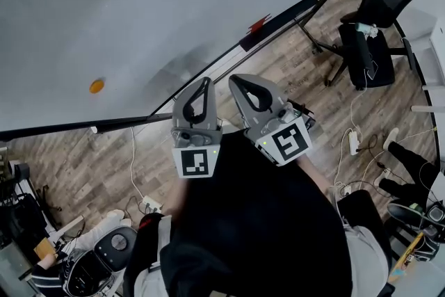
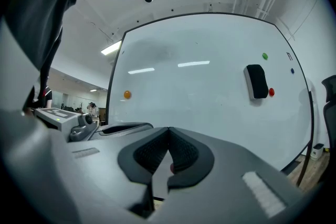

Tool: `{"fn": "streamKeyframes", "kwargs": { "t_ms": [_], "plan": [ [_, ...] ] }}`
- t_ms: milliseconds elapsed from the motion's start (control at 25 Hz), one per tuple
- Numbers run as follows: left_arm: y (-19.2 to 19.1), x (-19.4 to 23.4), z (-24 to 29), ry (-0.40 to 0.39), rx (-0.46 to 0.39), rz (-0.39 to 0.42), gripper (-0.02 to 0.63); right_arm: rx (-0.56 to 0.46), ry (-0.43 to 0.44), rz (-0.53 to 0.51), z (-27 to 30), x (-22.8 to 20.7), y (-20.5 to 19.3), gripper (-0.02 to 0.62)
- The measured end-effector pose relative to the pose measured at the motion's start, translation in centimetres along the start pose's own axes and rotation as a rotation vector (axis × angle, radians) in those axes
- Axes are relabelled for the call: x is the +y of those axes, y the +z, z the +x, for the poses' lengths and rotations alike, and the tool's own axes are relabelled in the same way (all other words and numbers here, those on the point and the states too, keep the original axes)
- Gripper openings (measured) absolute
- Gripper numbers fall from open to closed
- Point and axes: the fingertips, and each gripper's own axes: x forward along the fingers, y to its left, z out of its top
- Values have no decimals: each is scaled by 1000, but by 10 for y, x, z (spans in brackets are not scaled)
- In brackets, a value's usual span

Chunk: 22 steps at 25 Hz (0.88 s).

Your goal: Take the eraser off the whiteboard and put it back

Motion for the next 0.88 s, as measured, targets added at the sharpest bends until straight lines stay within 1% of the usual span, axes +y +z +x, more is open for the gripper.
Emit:
{"fn": "streamKeyframes", "kwargs": {
  "t_ms": [280, 720, 880],
  "plan": [
    [5, 0, -6, -2, -6, 2, 3, -5, -2, 1, -3, 6, 3, 0],
    [-1, 1, -7, -1, 2, -5, 3, -5, -9, -12, 1, 2, -1, 0],
    [-5, 2, -6, 2, 4, -2, 3, 1, -5, -1, 3, 2, -4, 0]
  ]
}}
